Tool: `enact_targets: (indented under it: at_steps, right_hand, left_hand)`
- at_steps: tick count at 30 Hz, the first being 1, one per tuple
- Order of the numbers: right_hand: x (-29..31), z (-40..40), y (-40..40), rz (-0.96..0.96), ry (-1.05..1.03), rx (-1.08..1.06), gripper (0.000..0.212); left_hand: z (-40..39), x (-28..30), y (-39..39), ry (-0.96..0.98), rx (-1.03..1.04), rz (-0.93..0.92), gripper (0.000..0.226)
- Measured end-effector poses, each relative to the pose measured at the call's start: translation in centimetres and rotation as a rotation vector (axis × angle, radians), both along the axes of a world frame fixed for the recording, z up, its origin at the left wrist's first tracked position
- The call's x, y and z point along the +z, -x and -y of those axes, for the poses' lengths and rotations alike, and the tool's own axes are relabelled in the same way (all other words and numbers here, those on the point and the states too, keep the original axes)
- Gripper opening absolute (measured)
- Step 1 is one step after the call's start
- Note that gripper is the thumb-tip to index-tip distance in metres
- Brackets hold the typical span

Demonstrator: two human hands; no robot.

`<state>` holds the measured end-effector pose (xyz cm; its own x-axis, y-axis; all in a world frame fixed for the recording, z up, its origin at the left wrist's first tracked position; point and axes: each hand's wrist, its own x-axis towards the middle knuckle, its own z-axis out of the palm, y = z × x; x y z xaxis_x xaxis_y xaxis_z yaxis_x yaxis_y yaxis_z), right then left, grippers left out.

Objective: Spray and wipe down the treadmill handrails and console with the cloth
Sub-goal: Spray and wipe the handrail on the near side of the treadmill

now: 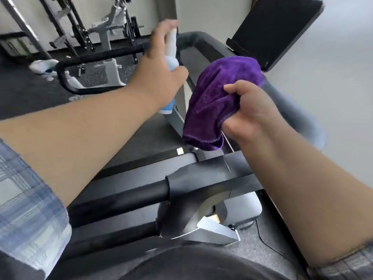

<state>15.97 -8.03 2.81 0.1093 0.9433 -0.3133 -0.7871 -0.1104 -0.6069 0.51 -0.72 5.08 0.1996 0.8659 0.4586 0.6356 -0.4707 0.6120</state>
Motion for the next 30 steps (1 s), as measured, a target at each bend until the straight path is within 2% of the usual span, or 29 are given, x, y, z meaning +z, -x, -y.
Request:
enact_targets:
  at_steps: [2,6,11,15,21,27,30]
  right_hand:
    - [0.0,0.1,2.0,-0.052,-0.046,0.060,0.034]
    - [0.3,1.4,6.4,-0.124,-0.161,0.200,0.028]
    - [0.3,4.1,12.1,-0.133,-0.269,0.258,0.031]
    - [0.2,7.2,15.7,-0.062,-0.276,0.227,0.027]
    - [-0.7,12.8,19.0,0.193,-0.291,-0.053,0.042]
    - [-0.5,19.0,19.0,0.660,-0.345,-0.361,0.056]
    - [-1.3,20.4,19.0,0.915,-0.391,-0.485,0.054]
  left_hand:
    - [1.9,0.2,2.9,0.000,0.041,-0.031,0.067]
    - [6.7,1.4,8.3,-0.010,0.168,-0.048,0.063]
    - [14.1,2.5,14.5,-0.043,0.255,0.060,0.062]
    - [19.6,0.2,18.1,0.037,0.305,0.186,0.059]
    - [25.4,-3.6,21.4,0.180,0.199,0.196,0.062]
    - [29.4,-6.0,21.9,0.255,0.133,0.243,0.059]
    - [30.5,-6.5,21.5,0.275,0.104,0.260,0.059]
